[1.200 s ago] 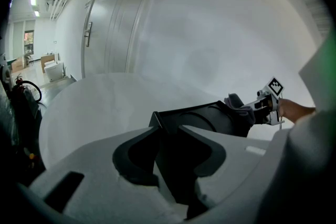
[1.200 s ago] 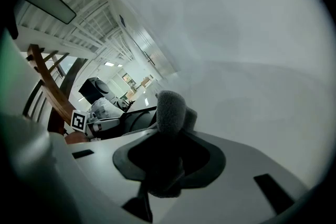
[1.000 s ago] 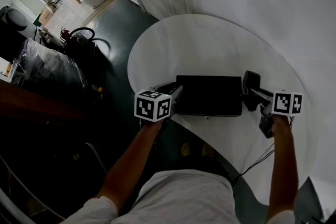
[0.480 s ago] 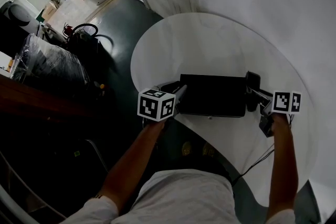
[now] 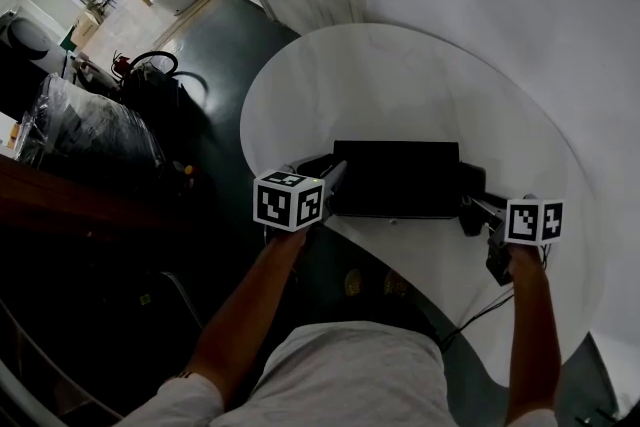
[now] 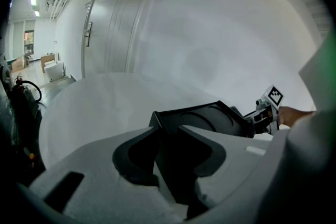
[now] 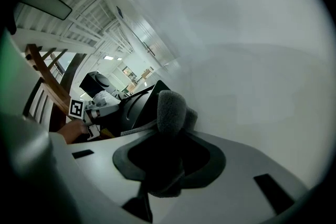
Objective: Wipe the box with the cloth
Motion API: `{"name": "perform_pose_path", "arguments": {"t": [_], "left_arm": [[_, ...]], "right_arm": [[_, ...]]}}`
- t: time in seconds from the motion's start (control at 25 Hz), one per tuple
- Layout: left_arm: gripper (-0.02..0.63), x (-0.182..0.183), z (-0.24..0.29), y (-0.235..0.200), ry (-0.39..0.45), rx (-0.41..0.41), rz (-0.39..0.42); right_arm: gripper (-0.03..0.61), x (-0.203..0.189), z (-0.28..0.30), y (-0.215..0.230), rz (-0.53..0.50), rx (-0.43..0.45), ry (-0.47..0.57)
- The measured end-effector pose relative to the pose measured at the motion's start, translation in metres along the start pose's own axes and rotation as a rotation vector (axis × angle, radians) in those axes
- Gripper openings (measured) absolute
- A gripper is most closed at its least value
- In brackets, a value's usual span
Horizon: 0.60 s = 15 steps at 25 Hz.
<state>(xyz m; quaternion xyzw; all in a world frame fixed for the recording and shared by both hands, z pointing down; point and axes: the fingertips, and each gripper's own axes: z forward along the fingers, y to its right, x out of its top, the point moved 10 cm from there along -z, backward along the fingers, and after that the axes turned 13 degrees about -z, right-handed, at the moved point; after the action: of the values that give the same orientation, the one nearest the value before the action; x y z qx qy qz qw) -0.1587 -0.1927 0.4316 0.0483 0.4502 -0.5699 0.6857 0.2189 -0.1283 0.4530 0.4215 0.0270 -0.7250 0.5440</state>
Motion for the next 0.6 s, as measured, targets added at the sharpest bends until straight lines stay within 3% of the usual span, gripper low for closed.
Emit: {"name": "perform_pose_path", "arguments": {"t": [0.4, 0.6], "left_arm": [[0.121, 0.000, 0.001, -0.001, -0.004, -0.006, 0.005], [0.121, 0.001, 0.001, -0.001, -0.003, -0.011, 0.003]], "right_arm": [[0.103, -0.019, -0.017, -0.013, -0.025, -0.013, -0.015], [0.103, 0.004, -0.030, -0.005, -0.038, -0.049, 0.049]]}}
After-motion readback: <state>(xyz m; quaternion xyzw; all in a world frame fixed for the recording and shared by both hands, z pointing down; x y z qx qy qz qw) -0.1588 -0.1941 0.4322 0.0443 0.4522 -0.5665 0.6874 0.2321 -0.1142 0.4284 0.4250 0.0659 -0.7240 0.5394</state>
